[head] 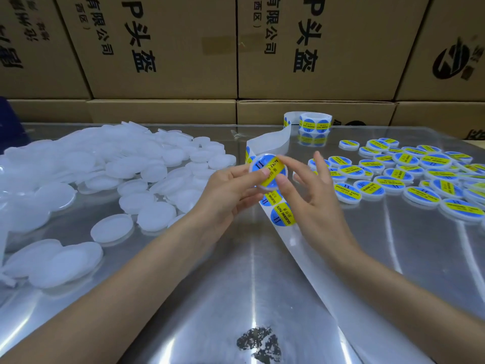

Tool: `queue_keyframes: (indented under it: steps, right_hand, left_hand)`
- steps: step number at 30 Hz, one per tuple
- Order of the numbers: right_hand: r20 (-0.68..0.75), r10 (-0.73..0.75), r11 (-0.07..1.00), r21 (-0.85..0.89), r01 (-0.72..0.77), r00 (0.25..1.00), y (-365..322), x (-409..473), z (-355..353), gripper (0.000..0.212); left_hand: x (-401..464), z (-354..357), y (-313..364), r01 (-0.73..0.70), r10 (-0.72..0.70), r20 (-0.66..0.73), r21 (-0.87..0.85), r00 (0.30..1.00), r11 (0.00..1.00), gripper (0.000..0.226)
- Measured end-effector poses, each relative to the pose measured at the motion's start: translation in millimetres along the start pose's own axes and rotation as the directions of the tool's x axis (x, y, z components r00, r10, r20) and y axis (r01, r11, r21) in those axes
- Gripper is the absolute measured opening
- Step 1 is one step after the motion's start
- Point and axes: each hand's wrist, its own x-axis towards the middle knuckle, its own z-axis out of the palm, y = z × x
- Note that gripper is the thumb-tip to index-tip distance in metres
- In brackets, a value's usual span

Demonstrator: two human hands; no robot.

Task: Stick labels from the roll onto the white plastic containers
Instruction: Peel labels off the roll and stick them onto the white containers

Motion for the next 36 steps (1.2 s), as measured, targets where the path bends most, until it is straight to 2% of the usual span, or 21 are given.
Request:
queue_keyframes:
  steps: [2, 4, 6, 10, 13, 17, 19, 22, 25, 27, 29, 32, 36]
  right_hand:
    - [0.04, -0.018, 1.0, -0.024, 0.019, 0.999, -1, 1, 5, 0.049]
    - [0.004, 0.041, 0.994, 0.104, -0.041, 0.999, -2, 7, 3, 0.066]
    - [-0.049, 0.087, 0.975, 0.211, -0.075, 0.995, 0, 12, -8, 0.073]
    - [0.099, 0.106, 0.966, 0.225, -0.126, 0.989, 1, 14, -16, 0.053]
    - [0.17, 0.068, 0.983, 0.158, -0.095, 0.983, -2, 11, -7, 0.036]
    - [0.179, 0.117, 0.98, 0.139, -0.143, 0.977, 0, 8, -8, 0.051]
    - [0.18, 0.157, 0.974, 0.135, -0.182, 0.971, 0, 7, -9, 0.061]
    - [0.216, 0.214, 0.97, 0.071, -0.234, 0.953, 0, 5, -8, 0.076]
    - [0.186, 0.279, 0.95, 0.091, -0.299, 0.942, 2, 7, -10, 0.075]
    - [0.17, 0.269, 0.954, 0.087, -0.286, 0.948, 4, 9, -12, 0.074]
    - [0.208, 0.236, 0.967, 0.049, -0.251, 0.949, 4, 10, -13, 0.072]
    - [0.271, 0.205, 0.974, 0.041, -0.224, 0.94, 4, 11, -12, 0.058]
    - [0.353, 0.076, 0.997, -0.006, -0.079, 0.933, 7, 8, -8, 0.045]
  left_hand:
    - [0, -2, 3, -0.016, 0.016, 0.0, -0.009, 1.0, 1.0, 0.009]
    - [-2, -4, 1, -0.014, 0.014, 0.004, 0.023, 1.0, 1.0, 0.009]
    - [-3, -4, -3, 0.004, -0.005, 0.007, 0.072, 1.0, 0.997, 0.009]
    - [-3, -4, -7, 0.013, -0.025, 0.087, 0.136, 0.996, 0.991, 0.012]
    - [-4, 3, -9, 0.019, -0.044, 0.147, 0.167, 0.988, 0.986, 0.028]
    - [-4, 10, -7, 0.095, -0.111, 0.07, 0.2, 0.991, 0.975, 0.052]
    - [-4, 9, -7, 0.042, -0.066, 0.089, 0.249, 0.994, 0.968, 0.053]
    - [-7, 9, -9, -0.085, 0.051, 0.109, 0.337, 0.993, 0.938, 0.042]
    - [-7, 16, -20, -0.149, 0.115, 0.102, 0.447, 0.988, 0.882, 0.053]
    - [-6, 21, -26, -0.19, 0.16, 0.101, 0.514, 0.982, 0.837, 0.063]
    - [-5, 22, -28, -0.186, 0.182, 0.062, 0.536, 0.981, 0.823, 0.069]
    - [-2, 16, -26, -0.108, 0.165, -0.083, 0.463, 0.983, 0.88, 0.066]
    - [2, 10, -31, -0.076, 0.161, -0.166, 0.426, 0.973, 0.902, 0.07]
